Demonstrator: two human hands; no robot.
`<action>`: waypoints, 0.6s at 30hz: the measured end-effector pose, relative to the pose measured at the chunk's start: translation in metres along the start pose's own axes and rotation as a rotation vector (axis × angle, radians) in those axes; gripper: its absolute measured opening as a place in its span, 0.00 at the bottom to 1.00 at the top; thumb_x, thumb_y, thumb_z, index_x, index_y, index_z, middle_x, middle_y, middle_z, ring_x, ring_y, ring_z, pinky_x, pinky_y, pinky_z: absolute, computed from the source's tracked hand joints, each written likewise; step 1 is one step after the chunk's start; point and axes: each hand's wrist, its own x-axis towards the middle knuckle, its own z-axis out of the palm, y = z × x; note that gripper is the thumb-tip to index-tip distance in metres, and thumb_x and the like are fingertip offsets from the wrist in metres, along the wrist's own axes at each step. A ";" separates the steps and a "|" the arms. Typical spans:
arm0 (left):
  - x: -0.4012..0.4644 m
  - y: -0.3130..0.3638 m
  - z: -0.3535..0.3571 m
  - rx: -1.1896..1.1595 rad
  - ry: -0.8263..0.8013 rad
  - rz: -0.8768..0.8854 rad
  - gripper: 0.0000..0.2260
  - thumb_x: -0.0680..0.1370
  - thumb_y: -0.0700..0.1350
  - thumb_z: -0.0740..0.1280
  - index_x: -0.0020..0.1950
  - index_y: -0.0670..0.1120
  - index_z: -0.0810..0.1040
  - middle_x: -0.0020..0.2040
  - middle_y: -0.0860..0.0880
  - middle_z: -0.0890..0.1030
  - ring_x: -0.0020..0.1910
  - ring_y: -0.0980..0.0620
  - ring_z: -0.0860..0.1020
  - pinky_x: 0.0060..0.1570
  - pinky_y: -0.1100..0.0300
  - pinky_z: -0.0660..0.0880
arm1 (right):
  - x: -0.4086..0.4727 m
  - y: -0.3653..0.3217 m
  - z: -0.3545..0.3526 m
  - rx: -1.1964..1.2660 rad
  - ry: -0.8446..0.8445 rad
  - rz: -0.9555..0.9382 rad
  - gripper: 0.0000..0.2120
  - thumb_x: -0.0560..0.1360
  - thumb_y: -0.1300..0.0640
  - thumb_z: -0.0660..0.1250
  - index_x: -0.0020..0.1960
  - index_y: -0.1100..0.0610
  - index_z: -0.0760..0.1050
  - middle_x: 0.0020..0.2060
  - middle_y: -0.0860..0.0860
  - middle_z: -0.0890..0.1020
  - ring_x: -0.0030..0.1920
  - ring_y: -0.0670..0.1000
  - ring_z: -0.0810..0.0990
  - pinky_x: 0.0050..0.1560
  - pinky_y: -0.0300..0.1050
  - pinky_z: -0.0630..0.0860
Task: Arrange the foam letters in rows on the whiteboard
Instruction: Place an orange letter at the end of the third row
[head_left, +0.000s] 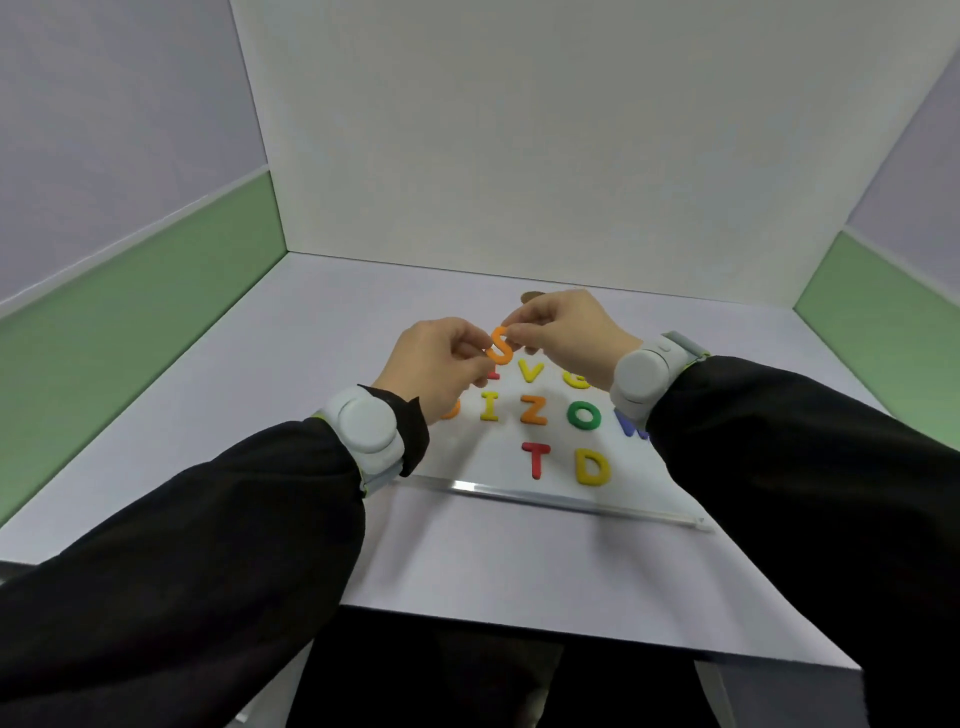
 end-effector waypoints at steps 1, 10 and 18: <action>-0.002 0.001 0.004 0.001 -0.008 -0.002 0.05 0.75 0.41 0.72 0.50 0.46 0.81 0.39 0.51 0.85 0.37 0.55 0.84 0.40 0.59 0.79 | -0.004 0.002 -0.003 -0.010 -0.001 0.000 0.05 0.73 0.57 0.72 0.47 0.57 0.85 0.39 0.51 0.85 0.36 0.44 0.78 0.39 0.36 0.77; -0.024 0.014 0.040 0.070 -0.078 0.056 0.04 0.75 0.45 0.73 0.48 0.46 0.81 0.38 0.53 0.84 0.36 0.57 0.83 0.40 0.64 0.78 | -0.040 0.019 -0.031 -0.061 -0.093 0.055 0.04 0.74 0.56 0.72 0.45 0.54 0.85 0.38 0.50 0.85 0.37 0.45 0.79 0.40 0.40 0.76; -0.036 0.021 0.070 0.087 -0.133 0.075 0.02 0.77 0.44 0.72 0.48 0.48 0.81 0.39 0.53 0.83 0.36 0.56 0.83 0.44 0.61 0.80 | -0.058 0.032 -0.049 -0.102 -0.123 0.117 0.04 0.74 0.57 0.73 0.47 0.55 0.85 0.41 0.48 0.85 0.41 0.45 0.80 0.41 0.36 0.72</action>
